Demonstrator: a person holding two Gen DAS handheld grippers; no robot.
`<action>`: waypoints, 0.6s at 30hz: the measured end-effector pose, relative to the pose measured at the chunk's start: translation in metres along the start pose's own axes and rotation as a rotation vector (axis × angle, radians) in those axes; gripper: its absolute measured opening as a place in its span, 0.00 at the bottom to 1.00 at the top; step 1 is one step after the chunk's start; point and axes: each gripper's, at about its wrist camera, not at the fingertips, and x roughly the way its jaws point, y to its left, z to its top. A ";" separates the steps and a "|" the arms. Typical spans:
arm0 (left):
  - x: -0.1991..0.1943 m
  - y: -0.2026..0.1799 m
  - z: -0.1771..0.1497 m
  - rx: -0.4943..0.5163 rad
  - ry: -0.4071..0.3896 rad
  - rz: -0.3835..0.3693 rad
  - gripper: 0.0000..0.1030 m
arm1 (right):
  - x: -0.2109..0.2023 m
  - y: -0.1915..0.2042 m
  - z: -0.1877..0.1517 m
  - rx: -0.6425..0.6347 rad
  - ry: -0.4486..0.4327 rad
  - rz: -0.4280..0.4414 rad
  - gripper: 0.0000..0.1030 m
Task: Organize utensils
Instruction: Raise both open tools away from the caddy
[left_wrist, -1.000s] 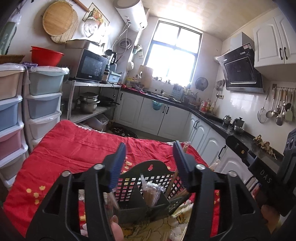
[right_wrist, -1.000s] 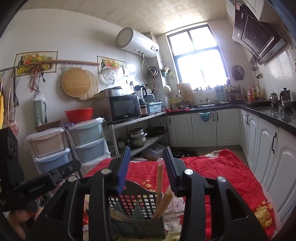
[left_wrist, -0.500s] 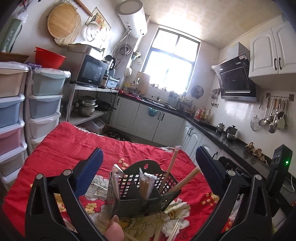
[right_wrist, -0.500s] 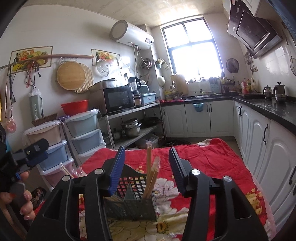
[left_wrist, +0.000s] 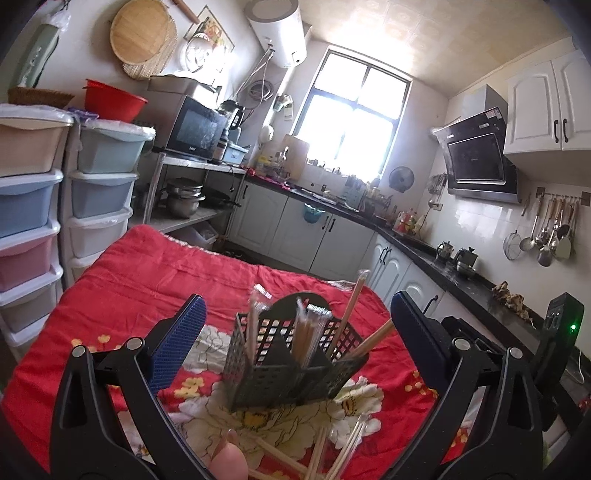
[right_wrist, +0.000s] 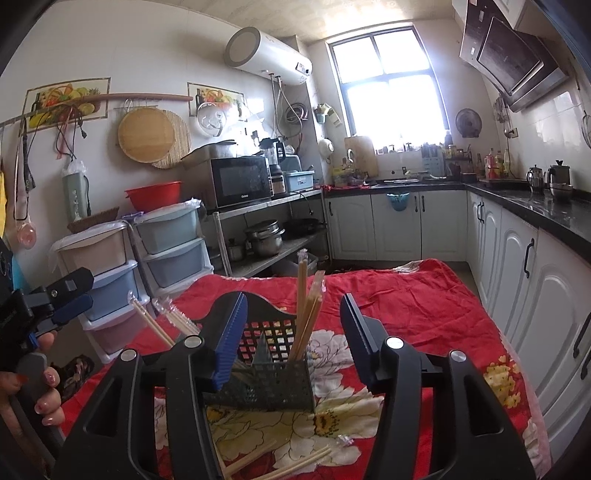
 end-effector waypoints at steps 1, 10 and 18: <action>0.000 0.001 -0.001 -0.002 0.004 0.002 0.90 | 0.000 0.000 -0.001 -0.002 0.004 0.002 0.49; -0.004 0.010 -0.014 -0.008 0.041 0.019 0.90 | -0.002 0.006 -0.012 -0.020 0.038 0.005 0.49; -0.001 0.015 -0.028 -0.014 0.084 0.032 0.90 | -0.002 0.011 -0.025 -0.037 0.078 0.004 0.49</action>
